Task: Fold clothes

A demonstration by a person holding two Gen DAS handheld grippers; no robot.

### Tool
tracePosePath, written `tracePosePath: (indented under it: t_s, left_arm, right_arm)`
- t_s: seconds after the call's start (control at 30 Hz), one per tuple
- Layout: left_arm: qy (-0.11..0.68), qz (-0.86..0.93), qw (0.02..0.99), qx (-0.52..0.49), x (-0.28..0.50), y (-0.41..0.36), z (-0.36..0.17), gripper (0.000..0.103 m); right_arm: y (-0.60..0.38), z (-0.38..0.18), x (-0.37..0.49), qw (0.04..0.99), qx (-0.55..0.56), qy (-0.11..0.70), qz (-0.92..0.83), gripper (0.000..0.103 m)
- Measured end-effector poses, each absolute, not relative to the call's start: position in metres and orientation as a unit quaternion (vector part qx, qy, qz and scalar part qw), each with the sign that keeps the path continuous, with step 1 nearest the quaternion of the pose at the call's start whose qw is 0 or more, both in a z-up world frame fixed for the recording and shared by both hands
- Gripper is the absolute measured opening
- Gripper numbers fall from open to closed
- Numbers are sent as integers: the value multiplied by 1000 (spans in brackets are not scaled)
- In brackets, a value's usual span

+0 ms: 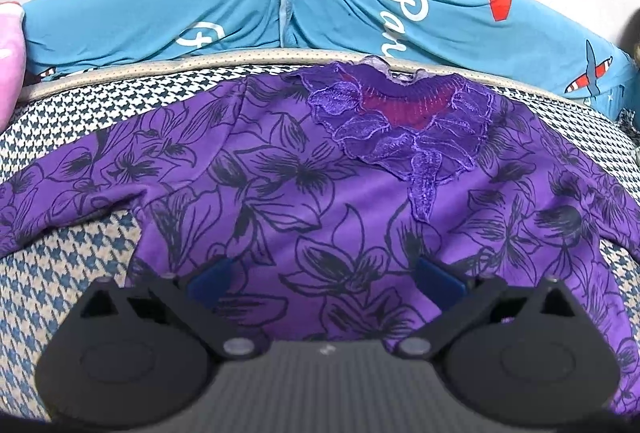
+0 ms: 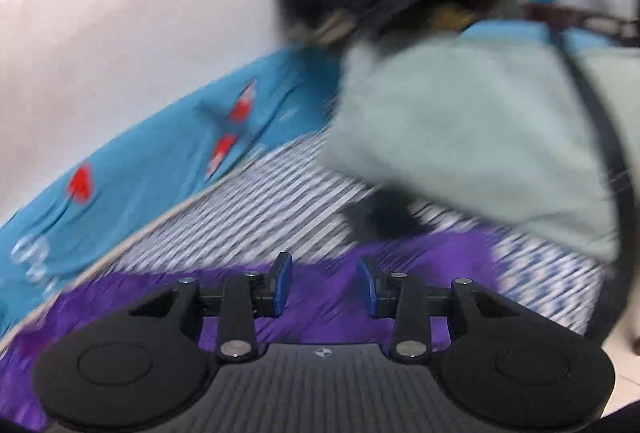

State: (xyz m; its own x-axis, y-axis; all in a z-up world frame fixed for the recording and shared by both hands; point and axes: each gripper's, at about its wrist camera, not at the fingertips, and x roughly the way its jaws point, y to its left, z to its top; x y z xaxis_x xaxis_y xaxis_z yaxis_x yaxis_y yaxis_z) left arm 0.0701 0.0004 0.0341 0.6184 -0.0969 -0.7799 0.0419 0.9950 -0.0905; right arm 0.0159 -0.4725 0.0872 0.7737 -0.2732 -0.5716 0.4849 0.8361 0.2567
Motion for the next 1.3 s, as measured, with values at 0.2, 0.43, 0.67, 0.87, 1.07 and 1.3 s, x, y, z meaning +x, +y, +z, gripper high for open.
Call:
tracePosePath:
  t_s: [0.2, 0.43, 0.67, 0.87, 1.07, 1.3]
  left_arm:
    - [437, -52, 897, -37, 52, 4, 33, 102]
    - [446, -63, 892, -24, 25, 3, 25, 103]
    - [442, -75, 894, -10, -4, 3, 20, 103]
    - [444, -91, 892, -17, -23, 8, 15, 103]
    - [446, -84, 891, -9, -33, 11, 11, 103]
    - [449, -65, 891, -14, -38, 21, 8, 103]
  right_arm:
    - [-432, 69, 30, 909, 195, 354, -103, 37]
    - [-399, 62, 19, 900, 165, 399, -56, 53]
    - [-390, 57, -13, 888, 167, 423, -65, 57]
    - [-396, 52, -42, 882, 202, 421, -65, 58]
    - [-387, 45, -57, 878, 202, 429, -66, 58]
    - [-378, 34, -70, 868, 208, 440, -96, 58]
